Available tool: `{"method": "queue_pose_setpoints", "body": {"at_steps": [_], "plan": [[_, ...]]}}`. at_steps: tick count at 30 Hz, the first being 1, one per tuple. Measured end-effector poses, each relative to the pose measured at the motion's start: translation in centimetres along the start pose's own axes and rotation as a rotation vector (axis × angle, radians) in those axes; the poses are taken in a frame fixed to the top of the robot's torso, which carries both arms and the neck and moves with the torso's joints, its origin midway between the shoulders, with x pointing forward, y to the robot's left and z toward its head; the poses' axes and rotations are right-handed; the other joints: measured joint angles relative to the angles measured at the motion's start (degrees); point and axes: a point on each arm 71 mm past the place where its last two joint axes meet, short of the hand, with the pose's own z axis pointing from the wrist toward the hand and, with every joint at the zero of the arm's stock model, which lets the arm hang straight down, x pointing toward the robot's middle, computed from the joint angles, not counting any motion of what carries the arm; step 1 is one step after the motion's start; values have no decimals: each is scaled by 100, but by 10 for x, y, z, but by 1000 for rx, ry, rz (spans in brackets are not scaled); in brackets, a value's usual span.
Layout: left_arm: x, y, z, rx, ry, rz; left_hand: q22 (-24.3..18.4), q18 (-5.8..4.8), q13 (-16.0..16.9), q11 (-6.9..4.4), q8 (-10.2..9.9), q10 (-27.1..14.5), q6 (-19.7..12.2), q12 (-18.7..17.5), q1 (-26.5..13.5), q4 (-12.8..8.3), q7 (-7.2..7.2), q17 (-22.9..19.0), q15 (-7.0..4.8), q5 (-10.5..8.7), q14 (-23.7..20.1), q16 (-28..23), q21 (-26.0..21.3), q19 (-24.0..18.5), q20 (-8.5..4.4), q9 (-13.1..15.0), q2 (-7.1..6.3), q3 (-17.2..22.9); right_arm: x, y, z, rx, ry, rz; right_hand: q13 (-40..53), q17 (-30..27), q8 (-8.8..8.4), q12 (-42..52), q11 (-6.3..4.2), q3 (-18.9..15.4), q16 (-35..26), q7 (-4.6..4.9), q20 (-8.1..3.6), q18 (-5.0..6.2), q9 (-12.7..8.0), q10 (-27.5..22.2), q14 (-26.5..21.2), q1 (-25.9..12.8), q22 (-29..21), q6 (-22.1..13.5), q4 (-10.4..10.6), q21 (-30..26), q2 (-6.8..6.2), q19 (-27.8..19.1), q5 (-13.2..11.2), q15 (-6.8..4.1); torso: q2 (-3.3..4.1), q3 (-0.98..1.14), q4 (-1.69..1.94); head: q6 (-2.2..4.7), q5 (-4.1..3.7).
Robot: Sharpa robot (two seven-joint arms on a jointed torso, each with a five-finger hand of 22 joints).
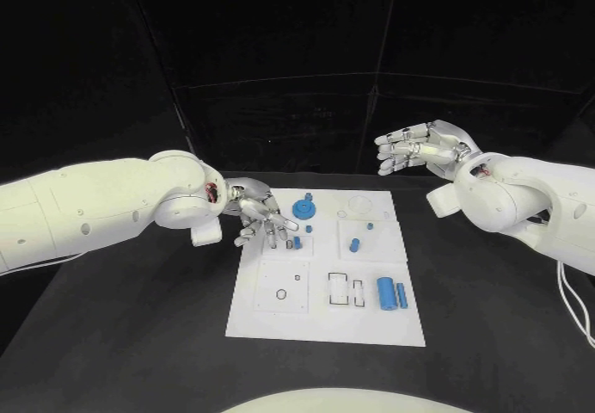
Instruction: Assemble the parts on the task board
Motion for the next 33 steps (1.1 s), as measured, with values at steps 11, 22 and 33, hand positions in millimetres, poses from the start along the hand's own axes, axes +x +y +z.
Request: {"method": "queue_pose_setpoints", "body": {"at_steps": [11,22,33], "plan": [[4,-13,15,-104,2,32,4083,-523,2341,-298,1884,-717,-415,2945,217,108,-315,2601,-211,0,54,3347,3328,22,-206,1308,249,-836,-12,-2,2,-1,-55,-25,-31,21,0,0,-51,-156,14,-41,-81,0,-6,187,194,-13,-31,1,49,0,13,182,33,-60,7,-2,-7,-53,12],[3,-27,28,-230,-28,127,4332,-698,4374,-497,3235,-379,-1049,4968,-231,566,-474,2601,-368,0,58,3548,4055,8,-301,2483,325,-1419,-17,-4,6,0,-84,-57,-45,20,0,-29,-51,-178,-8,-42,-61,-1,-11,187,194,-12,-56,1,72,-22,13,202,33,-60,10,4,-7,-120,15],[-6,-31,39,-332,-55,228,4332,-698,4901,-490,3478,-247,-1232,5414,-312,666,-475,2600,-368,1,58,3547,4055,8,-300,2767,382,-1551,-17,-4,7,1,-89,-72,-72,19,-30,-95,-51,-235,-74,-62,-61,-1,-18,186,194,-12,-97,-20,96,-107,13,202,62,-60,14,2,-7,-158,7]]}}
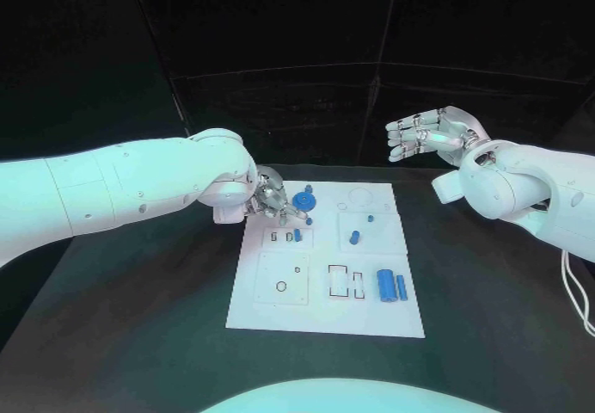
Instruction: Assemble the parts on the task board
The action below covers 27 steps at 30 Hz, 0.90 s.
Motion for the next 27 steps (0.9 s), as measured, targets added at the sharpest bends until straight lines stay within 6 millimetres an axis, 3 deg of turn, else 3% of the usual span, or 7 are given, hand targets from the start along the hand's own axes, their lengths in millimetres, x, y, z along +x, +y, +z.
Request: {"method": "queue_pose_setpoints", "body": {"at_steps": [20,23,27], "plan": [[-3,-17,17,-56,-9,91,-1,0,-46,33,42,-117,-245,21,-26,-30,39,-1,0,0,0,-68,-72,0,0,133,27,-52,4,2,2,-8,-7,-12,-63,-13,-21,-133,22,-54,-115,37,-1,-1,1,-22,-33,0,-72,-68,23,-179,0,40,203,33,4,-8,10,-72,-10],[-2,-17,20,-61,-6,94,-1,0,-68,85,-78,-170,-403,-3,-23,-43,93,-1,0,0,0,-82,-72,0,0,114,30,-64,4,2,3,-10,-9,-13,-63,-13,-21,-133,22,-54,-115,37,-1,-1,1,-22,-33,0,-72,-68,23,-179,0,40,203,33,4,-10,11,-81,-20],[0,-17,23,-65,-1,97,-1,0,-115,187,-452,-271,-659,-47,5,-76,230,-1,106,0,0,-115,-112,-2,65,-58,58,-98,5,2,3,-13,-10,-13,-63,-13,-21,-157,22,-54,-136,37,-1,-1,1,-22,-33,0,-72,-68,23,-180,0,40,204,33,6,-12,13,-95,-29]]}}
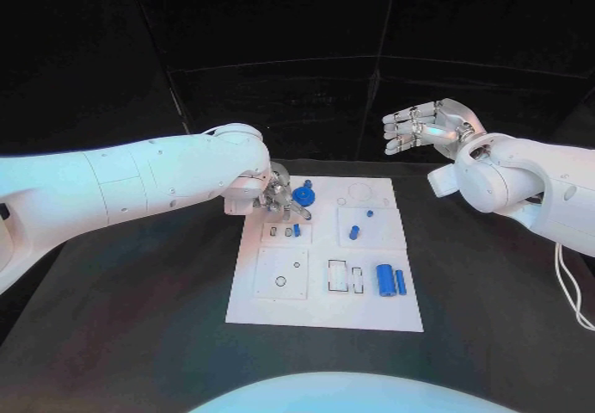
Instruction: Assemble the parts on the task board
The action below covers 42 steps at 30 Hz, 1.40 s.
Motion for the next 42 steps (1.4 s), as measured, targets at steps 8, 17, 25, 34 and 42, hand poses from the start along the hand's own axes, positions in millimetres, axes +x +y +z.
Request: {"method": "queue_pose_setpoints", "body": {"at_steps": [8,17,25,34,42], "plan": [[5,-2,5,-4,17,8,0,1,-8,71,-375,-28,-24,0,0,-16,91,0,64,0,-2,-1,0,3,100,-237,0,-15,2,1,1,-4,1,0,-5,0,0,0,0,0,0,0,0,0,0,0,0,0,0,0,0,0,0,0,0,0,-1,1,2,-34,-16],[9,-2,9,-10,33,15,0,1,-6,70,-398,-28,-3,0,0,-31,112,-1,81,0,-20,-1,0,3,100,-266,0,-31,2,1,2,-4,0,-1,-4,1,0,0,0,0,1,0,0,0,0,0,0,0,1,0,0,0,0,0,23,0,-2,4,9,-43,-34],[10,-4,10,-11,42,22,-1,1,28,90,-449,-8,184,0,23,-64,92,-1,81,0,-20,25,0,3,100,-313,23,-30,3,1,3,-5,1,-1,-4,1,0,0,0,0,1,0,0,0,1,0,0,0,-3,1,0,-22,0,0,23,0,-3,7,10,-53,-41],[13,-7,11,-8,58,34,-1,1,53,68,-464,14,304,22,85,-143,48,-1,81,0,-20,25,24,3,100,-316,85,17,4,1,4,-5,2,-2,-8,1,0,1,0,0,2,0,0,0,1,0,0,0,-4,1,0,-22,0,0,23,0,-3,7,10,-63,-49],[15,-9,12,-6,70,44,-1,1,62,48,-464,34,365,45,132,-207,27,-1,81,0,-20,47,24,3,99,-316,132,49,5,1,5,-6,5,-1,-8,1,0,1,0,0,2,0,0,0,1,0,0,0,-4,1,0,-22,0,0,23,0,0,7,10,-80,-64]]}}
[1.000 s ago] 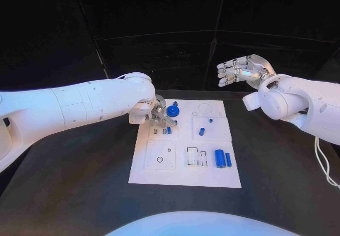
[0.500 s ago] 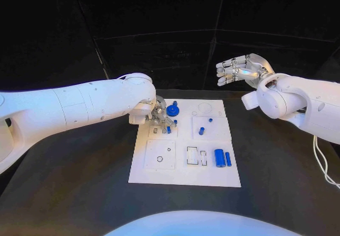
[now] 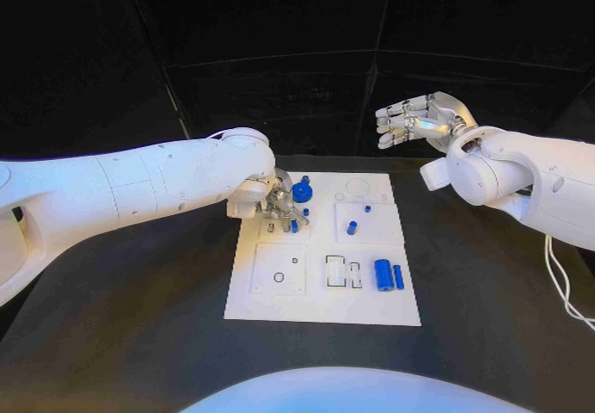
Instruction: Assemble the parts on the task board
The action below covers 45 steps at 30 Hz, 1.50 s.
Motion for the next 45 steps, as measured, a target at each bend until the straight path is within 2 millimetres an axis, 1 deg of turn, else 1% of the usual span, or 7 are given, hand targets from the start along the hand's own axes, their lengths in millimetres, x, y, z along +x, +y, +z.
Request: {"method": "queue_pose_setpoints", "body": {"at_steps": [4,11,17,20,27,40,45], "plan": [[0,-1,0,1,4,4,0,0,2,0,0,0,21,0,0,-16,21,0,0,0,0,0,0,0,0,0,0,16,0,0,0,1,0,0,0,0,0,0,0,0,0,0,0,0,0,0,0,0,0,0,0,0,0,0,0,0,4,0,1,-8,-3],[1,-3,0,3,7,8,0,0,11,-2,0,2,64,0,81,-96,-21,0,0,0,0,0,0,0,0,14,35,65,1,0,1,0,2,-2,-5,0,0,0,0,0,0,0,0,0,0,0,0,0,0,0,0,0,0,0,24,0,4,-1,4,-22,-7],[1,-3,0,4,7,8,0,0,21,-21,0,20,104,0,212,-239,-19,0,0,0,0,0,21,0,0,46,69,176,1,0,1,-3,4,-9,-6,-5,0,-22,0,0,-22,0,0,0,0,0,0,0,0,0,0,-24,0,0,24,0,4,-3,8,-25,-13],[1,-3,0,4,5,7,0,0,20,-20,0,20,104,0,352,-355,-19,0,0,0,0,0,21,0,0,64,128,292,1,0,1,-4,5,-13,-10,-5,0,-22,0,0,-22,0,0,0,0,0,-20,0,1,0,0,-24,0,0,24,20,3,-3,8,-30,-13],[1,-4,0,6,1,6,0,0,-10,-20,-1,20,103,0,666,-642,-19,0,0,0,0,0,21,0,0,99,148,741,1,1,1,-6,7,-20,-11,-5,0,-22,21,-16,-21,0,0,0,0,-21,-20,0,-5,0,16,-24,0,0,46,20,3,-3,8,-37,-21],[2,-5,0,8,-2,5,0,0,-21,-32,-48,32,103,0,817,-861,-18,0,-22,0,21,0,21,0,0,126,134,1102,2,1,1,-6,10,-24,-25,-4,0,-47,21,-16,-47,21,20,0,0,-21,-20,-24,-5,-20,16,-81,24,20,215,20,2,-3,10,-39,-21],[2,-5,-1,11,-5,3,0,0,-21,-64,-85,21,144,-7,1024,-1031,-59,0,-47,-2,3,0,21,0,0,136,97,1406,2,0,2,-6,10,-25,-31,-4,0,-47,21,-16,-69,21,20,-1,0,-21,-20,-24,-5,-20,16,-81,24,20,215,20,2,-3,10,-39,-18]]}}
